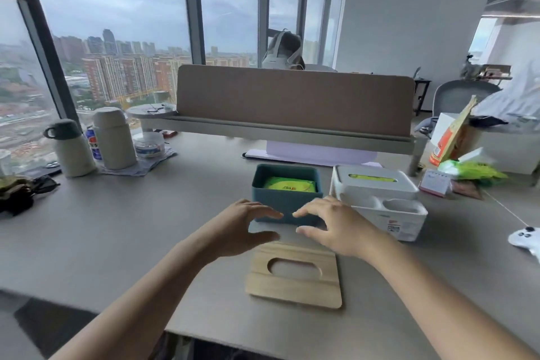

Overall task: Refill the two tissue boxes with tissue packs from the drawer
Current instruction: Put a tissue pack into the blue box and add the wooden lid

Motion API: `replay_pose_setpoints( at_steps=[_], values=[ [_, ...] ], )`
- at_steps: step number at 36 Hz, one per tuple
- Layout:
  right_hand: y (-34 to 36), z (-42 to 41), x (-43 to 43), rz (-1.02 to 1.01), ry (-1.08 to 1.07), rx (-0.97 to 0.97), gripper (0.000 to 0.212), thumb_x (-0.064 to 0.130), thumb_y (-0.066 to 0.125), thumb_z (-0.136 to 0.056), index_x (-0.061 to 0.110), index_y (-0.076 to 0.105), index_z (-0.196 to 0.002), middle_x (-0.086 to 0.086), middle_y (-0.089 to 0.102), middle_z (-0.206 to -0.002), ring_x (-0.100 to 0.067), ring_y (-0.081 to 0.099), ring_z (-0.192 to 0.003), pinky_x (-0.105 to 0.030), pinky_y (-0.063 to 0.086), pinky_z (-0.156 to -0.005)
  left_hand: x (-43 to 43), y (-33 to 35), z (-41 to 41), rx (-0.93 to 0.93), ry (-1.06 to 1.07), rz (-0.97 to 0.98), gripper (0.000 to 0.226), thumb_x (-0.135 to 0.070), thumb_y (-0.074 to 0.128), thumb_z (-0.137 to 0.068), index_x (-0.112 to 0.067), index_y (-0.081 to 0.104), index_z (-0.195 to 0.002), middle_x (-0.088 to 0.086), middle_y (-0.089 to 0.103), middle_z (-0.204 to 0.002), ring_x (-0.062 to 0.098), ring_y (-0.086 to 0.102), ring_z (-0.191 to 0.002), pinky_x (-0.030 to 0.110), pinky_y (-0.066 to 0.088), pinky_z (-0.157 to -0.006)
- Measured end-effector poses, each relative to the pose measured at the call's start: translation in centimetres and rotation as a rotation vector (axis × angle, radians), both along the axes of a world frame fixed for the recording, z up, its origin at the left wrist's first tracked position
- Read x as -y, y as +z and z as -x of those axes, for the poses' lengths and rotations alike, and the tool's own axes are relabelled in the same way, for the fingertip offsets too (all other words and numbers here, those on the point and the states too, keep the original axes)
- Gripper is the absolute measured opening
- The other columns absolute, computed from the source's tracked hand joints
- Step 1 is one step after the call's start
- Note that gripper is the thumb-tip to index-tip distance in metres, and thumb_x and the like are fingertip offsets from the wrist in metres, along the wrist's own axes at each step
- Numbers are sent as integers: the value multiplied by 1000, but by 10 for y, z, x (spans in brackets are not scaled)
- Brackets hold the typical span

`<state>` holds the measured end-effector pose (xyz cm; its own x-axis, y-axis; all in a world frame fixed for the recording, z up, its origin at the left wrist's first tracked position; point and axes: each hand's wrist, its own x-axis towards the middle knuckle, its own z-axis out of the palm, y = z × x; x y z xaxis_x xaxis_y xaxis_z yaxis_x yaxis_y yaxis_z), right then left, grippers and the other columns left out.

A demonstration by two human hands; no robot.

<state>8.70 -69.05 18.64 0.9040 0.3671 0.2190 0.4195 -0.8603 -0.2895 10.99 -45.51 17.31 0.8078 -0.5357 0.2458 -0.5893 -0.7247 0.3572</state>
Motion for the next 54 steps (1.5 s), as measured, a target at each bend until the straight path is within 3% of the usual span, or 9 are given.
replay_pose_setpoints(
  at_steps=[6,11,22,27,35,39,45,50,54],
  values=[
    [-21,36,20,58,-63,-411,88,67,71,-66,41,32,-141,11,34,-148,-9,25,-138,-32,27,-113,-14,-24,16,-403,15,-226,92,-54,74,-73,-39,25,-149,-8,31,-154,14,18,-143,37,26,-116],
    [-31,50,25,86,-70,-469,107,59,80,-61,36,21,-148,13,22,-156,-10,18,-143,-27,19,-115,-15,-28,23,-489,24,-242,121,-65,82,-48,-41,18,-148,-5,24,-156,19,21,-143,43,28,-115],
    [-35,53,21,64,-111,-468,112,56,83,-57,33,20,-146,7,32,-152,-12,31,-138,-28,28,-111,-15,-37,27,-384,51,-197,102,-56,82,-56,-49,25,-141,-8,32,-150,21,21,-137,42,26,-110],
    [-33,58,16,56,-89,-366,109,48,84,-59,30,19,-145,7,28,-151,-11,24,-139,-29,26,-113,-12,-34,34,-268,26,-125,98,-43,83,-61,-39,29,-142,-8,37,-142,8,21,-117,31,24,-103],
    [11,45,19,56,-65,-148,109,51,80,-58,32,17,-145,9,28,-149,-9,25,-136,-24,26,-110,-21,-4,11,-23,17,-24,103,-62,77,-52,-41,27,-140,-16,38,-140,10,25,-121,32,26,-106],
    [36,26,20,77,-51,-96,108,50,79,-60,33,15,-146,7,27,-151,-12,23,-138,-27,26,-112,-21,13,-6,62,12,23,105,-62,75,-53,-40,25,-143,-19,36,-141,6,23,-121,27,24,-102],
    [53,-18,22,95,-67,-138,111,54,79,-57,37,13,-145,8,25,-153,-13,26,-138,-32,29,-112,-18,35,-49,-12,6,-4,102,-58,75,-54,-36,28,-142,-13,38,-143,12,29,-131,30,32,-108],
    [54,-60,23,6,-100,-218,114,59,80,-49,43,13,-140,7,30,-152,-12,31,-137,-36,33,-112,-15,48,-85,-79,26,8,100,-42,85,-59,-29,32,-143,-6,40,-143,15,32,-130,26,33,-102],
    [57,-89,22,-8,-100,-237,111,52,81,-53,39,14,-142,7,29,-153,-13,32,-137,-34,32,-111,-16,52,-112,-129,39,39,96,-36,86,-62,-29,33,-142,-4,40,-145,15,33,-130,26,33,-102]
  ],
)
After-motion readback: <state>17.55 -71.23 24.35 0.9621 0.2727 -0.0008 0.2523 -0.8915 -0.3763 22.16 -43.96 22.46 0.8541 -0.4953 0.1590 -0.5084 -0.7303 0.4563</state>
